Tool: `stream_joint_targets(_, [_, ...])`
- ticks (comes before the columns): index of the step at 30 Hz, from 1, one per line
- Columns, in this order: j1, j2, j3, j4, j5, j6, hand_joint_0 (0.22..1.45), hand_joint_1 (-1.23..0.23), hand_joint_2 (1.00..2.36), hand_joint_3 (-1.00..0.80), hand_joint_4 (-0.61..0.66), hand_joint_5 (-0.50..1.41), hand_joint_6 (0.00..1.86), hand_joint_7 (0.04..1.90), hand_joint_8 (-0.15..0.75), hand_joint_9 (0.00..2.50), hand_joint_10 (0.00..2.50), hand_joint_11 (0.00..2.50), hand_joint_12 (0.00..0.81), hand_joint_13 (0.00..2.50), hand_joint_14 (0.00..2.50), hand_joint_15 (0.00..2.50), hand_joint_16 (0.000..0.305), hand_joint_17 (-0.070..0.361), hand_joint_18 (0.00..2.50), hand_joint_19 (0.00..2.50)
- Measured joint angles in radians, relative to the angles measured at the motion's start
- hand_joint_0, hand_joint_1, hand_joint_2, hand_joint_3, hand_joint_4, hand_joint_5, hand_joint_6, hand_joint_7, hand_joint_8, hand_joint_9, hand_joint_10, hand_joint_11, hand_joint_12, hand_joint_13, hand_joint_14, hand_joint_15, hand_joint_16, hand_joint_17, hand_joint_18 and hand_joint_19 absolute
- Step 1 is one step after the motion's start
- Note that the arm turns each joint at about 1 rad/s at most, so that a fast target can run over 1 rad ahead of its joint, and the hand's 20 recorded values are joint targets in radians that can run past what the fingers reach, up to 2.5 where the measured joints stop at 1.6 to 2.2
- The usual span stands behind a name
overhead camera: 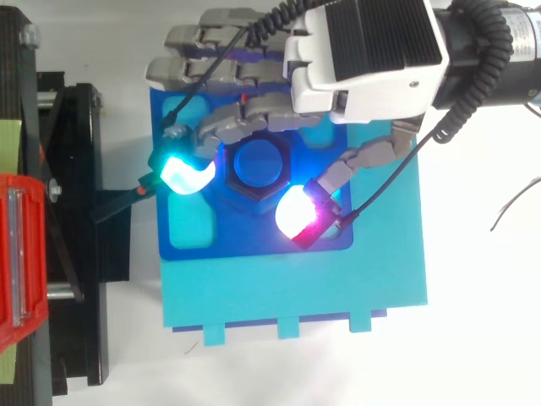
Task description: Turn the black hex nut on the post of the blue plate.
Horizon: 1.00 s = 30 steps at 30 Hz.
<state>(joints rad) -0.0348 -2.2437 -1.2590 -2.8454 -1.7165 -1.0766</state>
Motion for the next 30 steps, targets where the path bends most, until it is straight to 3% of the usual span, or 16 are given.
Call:
stream_joint_targets(19, [-0.011,0.000,0.000,-0.004,0.000,-0.005,0.52,-0.80,1.00,-0.50,0.15,-0.26,0.50,0.89,0.115,0.00,0.00,0.00,0.275,0.00,0.00,0.00,0.039,0.087,0.00,0.00])
stream_joint_targets(30, [-0.011,0.001,0.000,-0.005,0.000,-0.005,0.50,-0.80,1.00,-0.50,0.16,-0.25,0.50,0.92,0.123,0.00,0.00,0.00,0.281,0.00,0.00,0.00,0.040,0.090,0.00,0.00])
